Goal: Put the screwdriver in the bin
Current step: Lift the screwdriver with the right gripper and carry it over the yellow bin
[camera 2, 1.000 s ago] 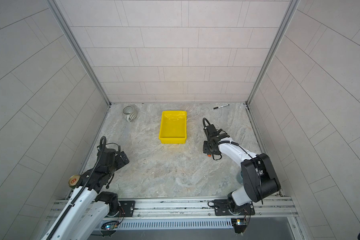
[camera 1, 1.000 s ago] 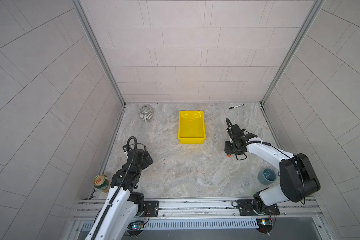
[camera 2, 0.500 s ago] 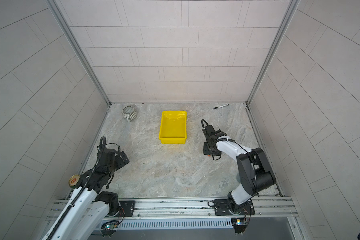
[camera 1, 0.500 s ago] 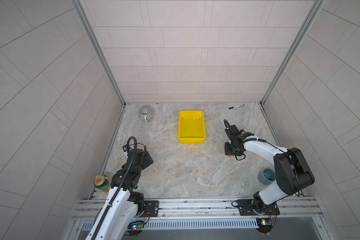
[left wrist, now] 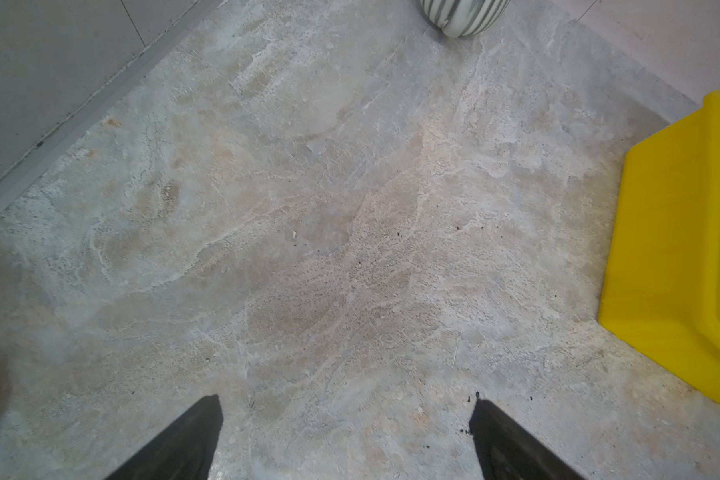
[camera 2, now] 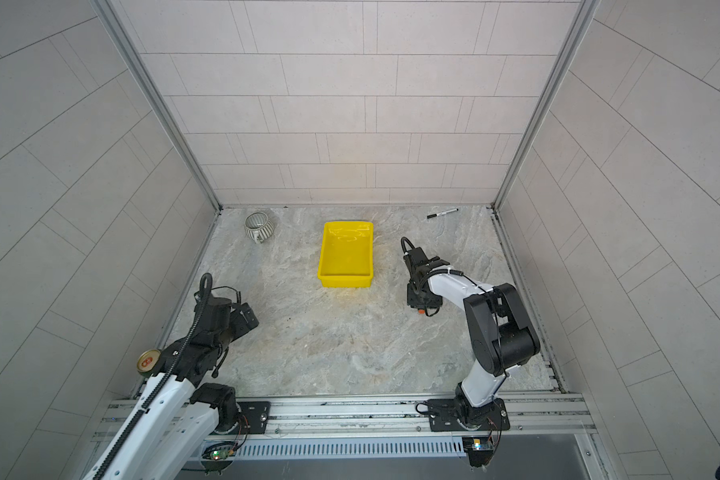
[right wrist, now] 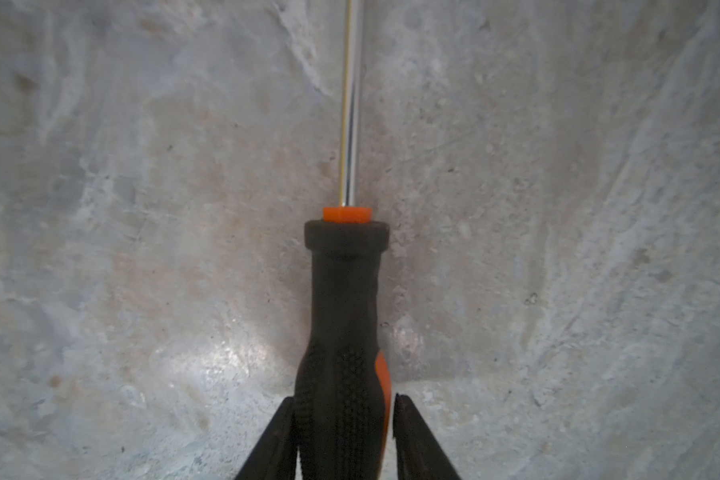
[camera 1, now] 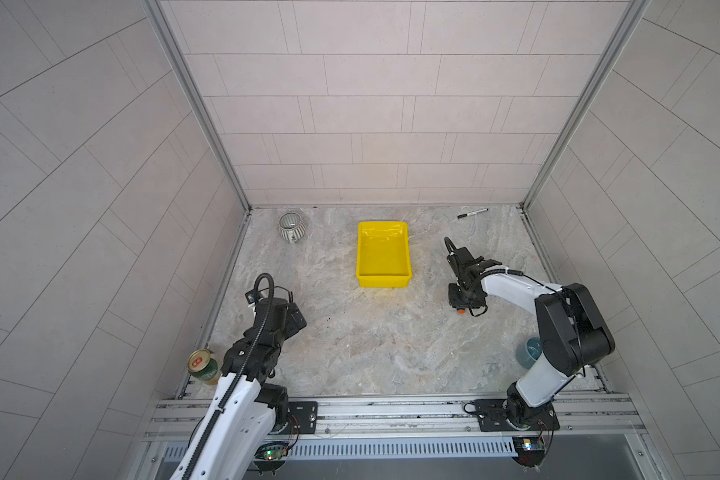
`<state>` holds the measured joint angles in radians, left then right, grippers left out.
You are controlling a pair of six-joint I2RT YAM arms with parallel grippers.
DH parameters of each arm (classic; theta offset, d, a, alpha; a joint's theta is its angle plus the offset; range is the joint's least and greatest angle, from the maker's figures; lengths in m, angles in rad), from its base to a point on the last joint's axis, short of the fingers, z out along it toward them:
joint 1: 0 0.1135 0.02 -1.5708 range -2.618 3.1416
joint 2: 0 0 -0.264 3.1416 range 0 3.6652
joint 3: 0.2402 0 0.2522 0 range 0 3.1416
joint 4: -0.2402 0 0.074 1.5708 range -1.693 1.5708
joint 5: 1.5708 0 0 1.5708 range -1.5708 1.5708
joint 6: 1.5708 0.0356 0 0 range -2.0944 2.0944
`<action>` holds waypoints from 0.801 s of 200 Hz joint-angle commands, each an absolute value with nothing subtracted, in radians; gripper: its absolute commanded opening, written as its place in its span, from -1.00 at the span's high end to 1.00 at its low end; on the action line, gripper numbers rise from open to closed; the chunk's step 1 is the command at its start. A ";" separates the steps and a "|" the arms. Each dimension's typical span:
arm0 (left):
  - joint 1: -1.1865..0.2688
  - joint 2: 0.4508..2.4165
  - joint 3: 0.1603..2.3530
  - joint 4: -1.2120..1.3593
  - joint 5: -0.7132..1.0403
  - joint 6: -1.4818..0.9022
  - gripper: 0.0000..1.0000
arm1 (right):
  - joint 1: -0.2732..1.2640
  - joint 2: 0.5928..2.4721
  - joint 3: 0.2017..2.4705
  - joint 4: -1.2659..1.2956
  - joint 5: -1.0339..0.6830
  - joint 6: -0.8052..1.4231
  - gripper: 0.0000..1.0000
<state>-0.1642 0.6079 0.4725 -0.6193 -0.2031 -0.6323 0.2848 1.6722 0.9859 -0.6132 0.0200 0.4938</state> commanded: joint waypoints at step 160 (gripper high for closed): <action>-0.495 0.748 0.478 -0.453 -0.208 -0.503 -1.00 | 0.571 1.524 1.237 -0.635 0.156 0.661 0.95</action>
